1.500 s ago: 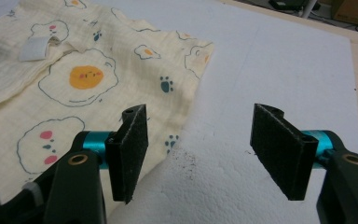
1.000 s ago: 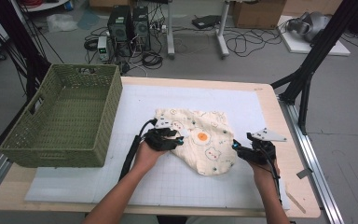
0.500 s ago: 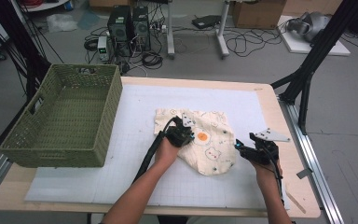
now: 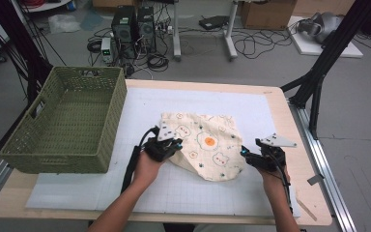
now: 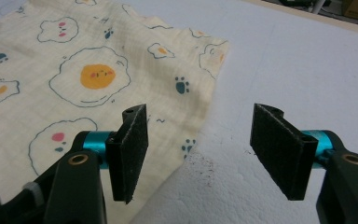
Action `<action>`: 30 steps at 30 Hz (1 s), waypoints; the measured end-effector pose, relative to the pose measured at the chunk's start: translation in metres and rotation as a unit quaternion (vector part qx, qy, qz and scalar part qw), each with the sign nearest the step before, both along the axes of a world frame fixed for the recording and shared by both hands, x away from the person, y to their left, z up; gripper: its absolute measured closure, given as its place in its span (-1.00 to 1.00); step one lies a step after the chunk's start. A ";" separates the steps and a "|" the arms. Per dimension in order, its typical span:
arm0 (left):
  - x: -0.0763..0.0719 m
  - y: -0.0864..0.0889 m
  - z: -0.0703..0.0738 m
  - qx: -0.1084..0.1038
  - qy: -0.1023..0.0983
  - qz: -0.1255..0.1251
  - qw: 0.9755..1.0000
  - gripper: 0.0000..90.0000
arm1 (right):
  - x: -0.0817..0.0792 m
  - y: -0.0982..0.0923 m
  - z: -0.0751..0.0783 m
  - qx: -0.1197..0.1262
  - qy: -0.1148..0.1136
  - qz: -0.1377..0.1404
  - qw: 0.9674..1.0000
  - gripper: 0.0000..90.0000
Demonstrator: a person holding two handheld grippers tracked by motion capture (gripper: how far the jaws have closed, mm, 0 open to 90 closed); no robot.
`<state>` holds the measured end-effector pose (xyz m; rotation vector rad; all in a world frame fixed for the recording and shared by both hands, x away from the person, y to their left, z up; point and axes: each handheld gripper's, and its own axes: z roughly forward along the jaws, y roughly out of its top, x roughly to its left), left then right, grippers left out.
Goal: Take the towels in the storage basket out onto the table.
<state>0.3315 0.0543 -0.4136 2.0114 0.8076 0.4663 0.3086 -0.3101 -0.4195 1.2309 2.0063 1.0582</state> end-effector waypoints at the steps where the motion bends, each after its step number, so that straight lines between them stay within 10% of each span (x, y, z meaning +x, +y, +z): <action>1: -0.004 0.008 0.000 0.000 0.001 0.004 1.000 0.94 | 0.000 0.001 0.000 0.000 -0.001 0.001 1.000 -0.19; 8: -0.035 0.055 -0.006 -0.041 0.019 0.024 0.999 0.94 | 0.000 0.005 -0.002 0.000 0.007 0.003 1.000 -0.20; 18: -0.069 0.076 -0.016 -0.049 0.060 0.009 0.997 0.70 | -0.005 0.010 -0.008 -0.006 0.025 0.009 1.000 -0.18; 23: -0.060 0.088 -0.010 -0.079 0.046 0.050 0.995 0.16 | -0.013 0.007 -0.008 -0.022 0.024 0.001 0.999 -0.12; 30: -0.020 0.087 -0.018 -0.090 0.070 0.069 0.991 0.09 | -0.022 0.003 -0.016 -0.024 0.053 0.008 0.998 -0.04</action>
